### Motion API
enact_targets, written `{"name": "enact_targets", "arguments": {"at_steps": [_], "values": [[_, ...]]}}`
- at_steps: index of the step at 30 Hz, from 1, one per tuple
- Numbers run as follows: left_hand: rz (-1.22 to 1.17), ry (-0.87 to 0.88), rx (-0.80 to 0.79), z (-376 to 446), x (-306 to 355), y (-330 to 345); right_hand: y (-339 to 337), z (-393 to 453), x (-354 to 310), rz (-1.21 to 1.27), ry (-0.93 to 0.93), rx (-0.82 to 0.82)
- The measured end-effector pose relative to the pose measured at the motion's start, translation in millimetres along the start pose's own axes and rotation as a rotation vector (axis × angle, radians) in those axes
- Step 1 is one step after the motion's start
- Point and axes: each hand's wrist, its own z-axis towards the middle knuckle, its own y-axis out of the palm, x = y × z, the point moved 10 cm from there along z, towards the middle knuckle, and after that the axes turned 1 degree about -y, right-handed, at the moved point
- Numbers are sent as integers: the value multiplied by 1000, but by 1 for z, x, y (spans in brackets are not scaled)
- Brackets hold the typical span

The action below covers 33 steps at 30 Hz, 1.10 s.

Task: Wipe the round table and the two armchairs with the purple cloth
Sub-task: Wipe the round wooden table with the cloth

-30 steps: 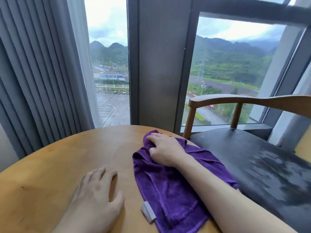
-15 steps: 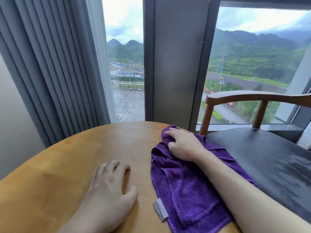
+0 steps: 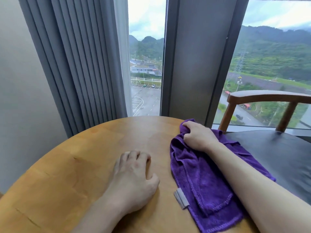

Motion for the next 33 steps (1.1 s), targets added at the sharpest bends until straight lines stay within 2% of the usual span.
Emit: {"name": "enact_targets", "arguments": {"at_steps": [4,6,8,10,11,14,16,19,22,24,26,29,31,33], "values": [[-4,45,34,0,1,-5,12,-17,-43,255,-217,-47],[-21,58,36,0,0,-5,16,-22,-55,375,-269,-46],[-23,62,50,0,-1,-6,5,-14,-42,395,-201,66],[-20,62,62,0,-1,-6,-8,0,-17,323,-83,210],[-19,62,65,0,-1,-6,-10,8,-5,270,-16,231],[-18,62,55,1,1,-3,-4,33,5,168,125,105],[-15,59,43,3,-2,-3,0,48,-9,131,96,28],[-14,64,43,6,-2,-7,12,53,-31,98,-46,-18],[-19,79,68,7,-2,-12,24,35,-50,276,-207,-49],[-22,76,64,7,-4,-10,23,25,-52,421,-242,-8],[-29,65,59,6,-6,-8,12,30,-37,491,-157,104],[-15,72,76,5,-4,-7,-4,49,-4,411,53,257],[-9,81,93,6,-2,-7,3,59,-3,250,119,174],[-5,76,97,8,-4,-7,16,66,-22,81,56,36]]}}
